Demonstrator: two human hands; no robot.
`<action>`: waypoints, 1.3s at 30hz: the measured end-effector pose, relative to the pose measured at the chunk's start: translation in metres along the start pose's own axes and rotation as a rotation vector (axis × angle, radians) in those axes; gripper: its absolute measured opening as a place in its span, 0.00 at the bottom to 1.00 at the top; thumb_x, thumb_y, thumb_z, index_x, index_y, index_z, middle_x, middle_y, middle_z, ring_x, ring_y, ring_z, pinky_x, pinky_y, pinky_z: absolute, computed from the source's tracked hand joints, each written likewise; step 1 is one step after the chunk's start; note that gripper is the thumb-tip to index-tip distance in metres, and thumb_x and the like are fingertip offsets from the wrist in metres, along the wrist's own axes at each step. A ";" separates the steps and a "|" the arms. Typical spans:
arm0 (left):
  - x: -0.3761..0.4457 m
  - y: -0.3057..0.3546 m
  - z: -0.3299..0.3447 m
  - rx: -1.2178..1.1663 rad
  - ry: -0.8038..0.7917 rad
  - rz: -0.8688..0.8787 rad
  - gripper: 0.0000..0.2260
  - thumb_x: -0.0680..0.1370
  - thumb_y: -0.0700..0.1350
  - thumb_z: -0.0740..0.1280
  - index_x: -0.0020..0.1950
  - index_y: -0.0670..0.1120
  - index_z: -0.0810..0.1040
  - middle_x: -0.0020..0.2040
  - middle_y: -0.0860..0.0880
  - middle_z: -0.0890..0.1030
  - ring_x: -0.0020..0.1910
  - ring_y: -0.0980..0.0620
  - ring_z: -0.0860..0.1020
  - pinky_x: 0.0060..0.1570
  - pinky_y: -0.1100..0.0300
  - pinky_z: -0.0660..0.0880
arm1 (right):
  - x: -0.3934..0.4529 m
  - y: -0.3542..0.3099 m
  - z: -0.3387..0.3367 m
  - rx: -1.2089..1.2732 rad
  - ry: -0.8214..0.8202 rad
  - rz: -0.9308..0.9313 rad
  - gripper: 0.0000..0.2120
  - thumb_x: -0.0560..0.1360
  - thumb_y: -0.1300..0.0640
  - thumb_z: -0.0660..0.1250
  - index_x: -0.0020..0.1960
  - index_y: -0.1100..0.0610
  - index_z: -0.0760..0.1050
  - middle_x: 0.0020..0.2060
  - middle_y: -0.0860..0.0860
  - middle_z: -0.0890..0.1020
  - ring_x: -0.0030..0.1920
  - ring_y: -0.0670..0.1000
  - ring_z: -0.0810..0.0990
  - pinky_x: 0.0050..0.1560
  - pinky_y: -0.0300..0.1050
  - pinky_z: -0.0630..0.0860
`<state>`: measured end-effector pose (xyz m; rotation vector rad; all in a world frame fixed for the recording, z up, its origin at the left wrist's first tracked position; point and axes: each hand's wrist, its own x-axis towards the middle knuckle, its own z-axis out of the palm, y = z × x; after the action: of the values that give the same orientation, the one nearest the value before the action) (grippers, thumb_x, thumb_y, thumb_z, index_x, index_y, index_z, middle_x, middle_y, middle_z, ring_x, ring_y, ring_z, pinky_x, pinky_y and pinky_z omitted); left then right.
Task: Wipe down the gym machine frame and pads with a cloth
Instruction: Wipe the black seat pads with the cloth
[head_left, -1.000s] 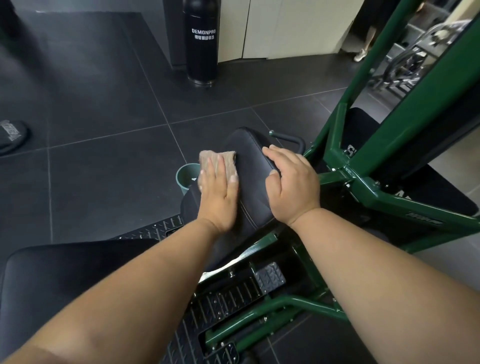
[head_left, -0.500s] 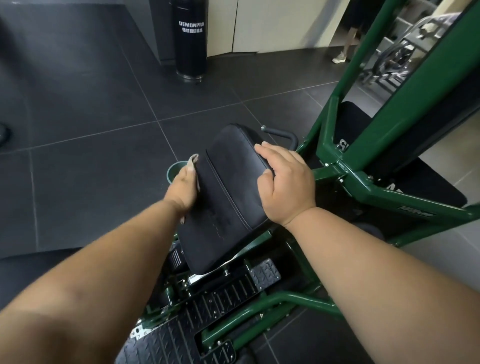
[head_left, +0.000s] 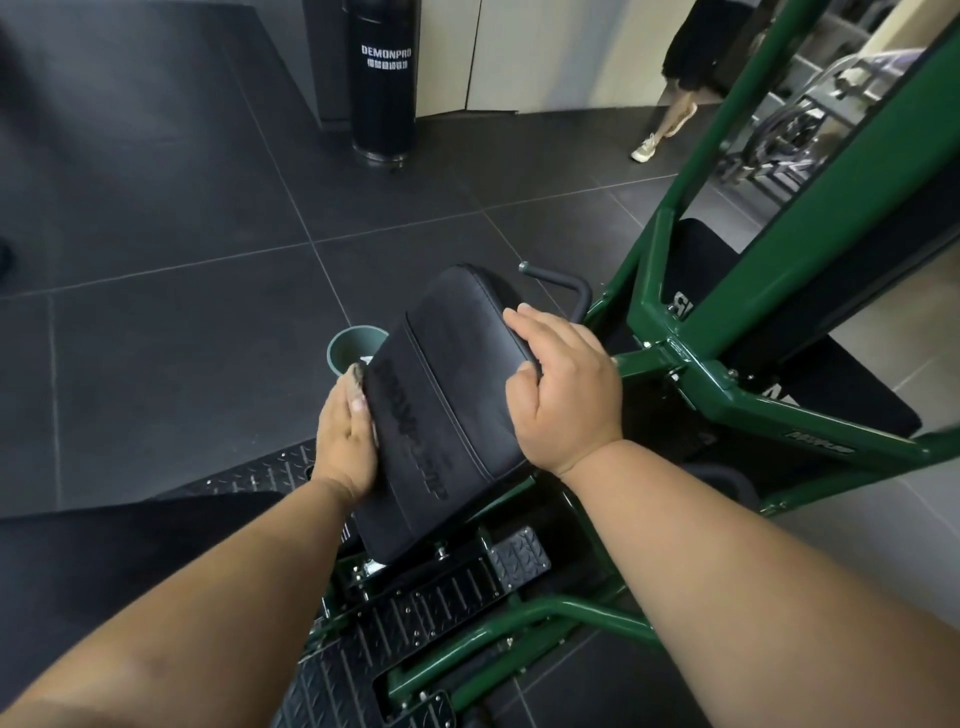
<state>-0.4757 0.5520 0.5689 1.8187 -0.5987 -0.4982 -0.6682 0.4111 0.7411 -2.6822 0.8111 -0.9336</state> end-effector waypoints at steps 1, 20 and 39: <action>0.000 -0.008 0.000 -0.034 -0.001 -0.102 0.22 0.88 0.54 0.49 0.83 0.57 0.63 0.73 0.67 0.68 0.75 0.60 0.64 0.76 0.63 0.58 | -0.001 0.000 0.000 0.000 -0.001 0.004 0.27 0.74 0.57 0.59 0.70 0.58 0.80 0.67 0.54 0.82 0.66 0.55 0.79 0.70 0.48 0.72; 0.002 0.038 0.005 0.054 -0.010 0.049 0.24 0.89 0.54 0.48 0.80 0.46 0.68 0.81 0.50 0.66 0.81 0.55 0.61 0.82 0.53 0.54 | -0.001 -0.003 -0.001 -0.031 -0.017 -0.013 0.26 0.74 0.59 0.60 0.71 0.59 0.79 0.67 0.53 0.81 0.68 0.54 0.78 0.74 0.44 0.68; 0.022 -0.029 -0.007 -0.105 -0.081 -0.443 0.24 0.78 0.73 0.43 0.75 0.82 0.53 0.80 0.56 0.68 0.80 0.44 0.66 0.81 0.40 0.56 | -0.002 0.001 0.004 -0.035 0.001 -0.005 0.26 0.74 0.56 0.59 0.71 0.56 0.79 0.68 0.51 0.81 0.66 0.56 0.79 0.70 0.49 0.72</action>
<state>-0.4494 0.5509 0.5428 1.8385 -0.2125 -0.8868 -0.6672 0.4114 0.7370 -2.7145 0.8284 -0.9311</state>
